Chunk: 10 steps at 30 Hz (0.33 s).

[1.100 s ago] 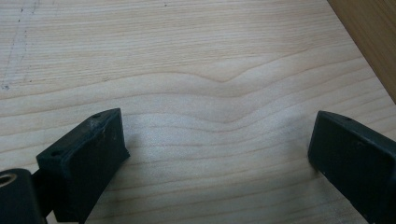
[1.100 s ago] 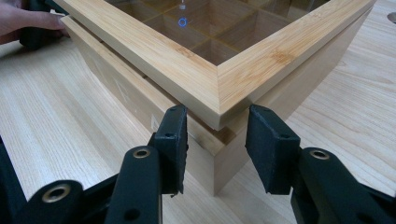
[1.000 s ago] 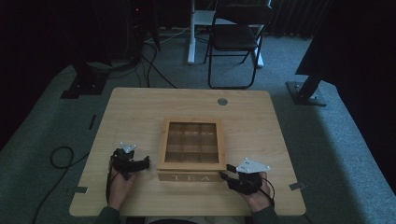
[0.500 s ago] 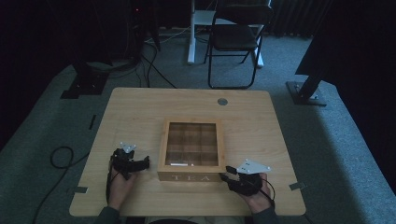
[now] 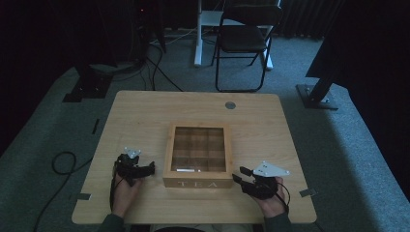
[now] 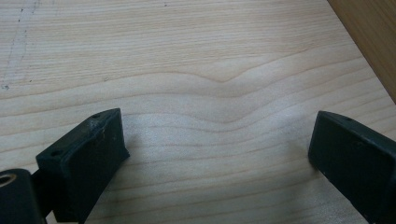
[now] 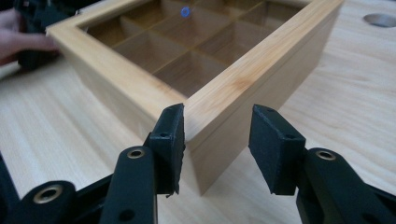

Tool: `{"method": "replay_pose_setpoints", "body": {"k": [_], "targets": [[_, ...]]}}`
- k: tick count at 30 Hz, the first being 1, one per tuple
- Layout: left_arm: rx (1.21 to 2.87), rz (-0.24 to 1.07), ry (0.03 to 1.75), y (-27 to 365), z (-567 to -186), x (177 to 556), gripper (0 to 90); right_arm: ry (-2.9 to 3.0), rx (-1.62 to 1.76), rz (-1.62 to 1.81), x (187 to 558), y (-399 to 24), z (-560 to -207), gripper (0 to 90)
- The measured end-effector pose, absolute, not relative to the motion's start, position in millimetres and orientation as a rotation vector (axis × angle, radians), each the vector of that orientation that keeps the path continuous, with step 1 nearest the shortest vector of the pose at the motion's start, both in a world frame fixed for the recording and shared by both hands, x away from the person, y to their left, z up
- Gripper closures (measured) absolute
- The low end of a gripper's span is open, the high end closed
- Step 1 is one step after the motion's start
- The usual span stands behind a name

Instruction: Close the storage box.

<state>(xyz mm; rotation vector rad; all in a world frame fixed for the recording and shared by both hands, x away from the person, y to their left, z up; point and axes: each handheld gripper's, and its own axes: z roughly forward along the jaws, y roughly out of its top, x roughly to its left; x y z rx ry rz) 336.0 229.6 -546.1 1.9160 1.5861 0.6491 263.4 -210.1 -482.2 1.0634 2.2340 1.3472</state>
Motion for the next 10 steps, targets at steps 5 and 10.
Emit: {"method": "replay_pose_setpoints", "body": {"k": [5, 10], "targets": [[1.916, 0.649, 1.586, 230, -546, 336, 4.0, 2.175, 1.112, 1.332, 272, -221, -478, 55.6], [1.915, 0.649, 1.586, 230, -546, 336, 3.9, 2.138, 1.152, 1.300, 282, -228, -478, 55.2]]}}
